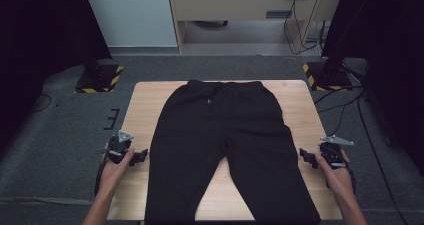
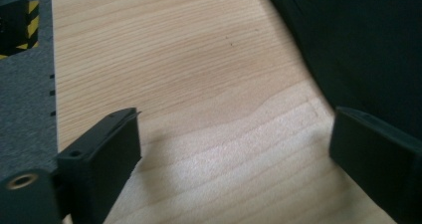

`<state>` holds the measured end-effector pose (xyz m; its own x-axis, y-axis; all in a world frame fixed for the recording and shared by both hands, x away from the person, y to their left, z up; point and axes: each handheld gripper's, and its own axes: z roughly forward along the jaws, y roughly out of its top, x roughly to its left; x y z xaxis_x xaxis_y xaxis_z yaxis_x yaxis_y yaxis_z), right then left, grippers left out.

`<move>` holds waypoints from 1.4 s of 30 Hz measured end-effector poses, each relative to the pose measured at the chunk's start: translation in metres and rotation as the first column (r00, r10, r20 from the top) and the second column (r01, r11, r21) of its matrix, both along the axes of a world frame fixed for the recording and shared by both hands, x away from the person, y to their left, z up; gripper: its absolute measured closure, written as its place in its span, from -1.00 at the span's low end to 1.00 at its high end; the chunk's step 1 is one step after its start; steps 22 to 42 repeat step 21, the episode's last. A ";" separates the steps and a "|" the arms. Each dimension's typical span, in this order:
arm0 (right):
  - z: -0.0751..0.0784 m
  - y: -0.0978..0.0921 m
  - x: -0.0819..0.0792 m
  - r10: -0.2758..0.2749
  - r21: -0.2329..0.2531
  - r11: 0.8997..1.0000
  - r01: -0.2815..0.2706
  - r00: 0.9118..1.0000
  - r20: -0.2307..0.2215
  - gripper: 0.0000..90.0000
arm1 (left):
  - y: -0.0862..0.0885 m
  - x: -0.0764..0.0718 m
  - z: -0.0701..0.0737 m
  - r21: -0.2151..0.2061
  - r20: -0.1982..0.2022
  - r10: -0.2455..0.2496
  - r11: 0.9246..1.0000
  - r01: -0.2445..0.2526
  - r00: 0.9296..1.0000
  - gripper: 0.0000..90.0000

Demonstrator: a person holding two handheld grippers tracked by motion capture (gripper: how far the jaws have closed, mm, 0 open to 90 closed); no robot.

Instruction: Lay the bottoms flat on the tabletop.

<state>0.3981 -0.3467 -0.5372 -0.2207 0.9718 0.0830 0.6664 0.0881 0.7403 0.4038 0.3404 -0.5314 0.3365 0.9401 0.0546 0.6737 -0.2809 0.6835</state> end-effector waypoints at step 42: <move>-0.001 0.013 -0.034 0.034 -0.088 0.996 -0.035 0.999 -0.011 -0.79 | -0.008 -0.019 -0.005 -0.054 0.012 -0.019 0.998 0.020 1.000 -0.93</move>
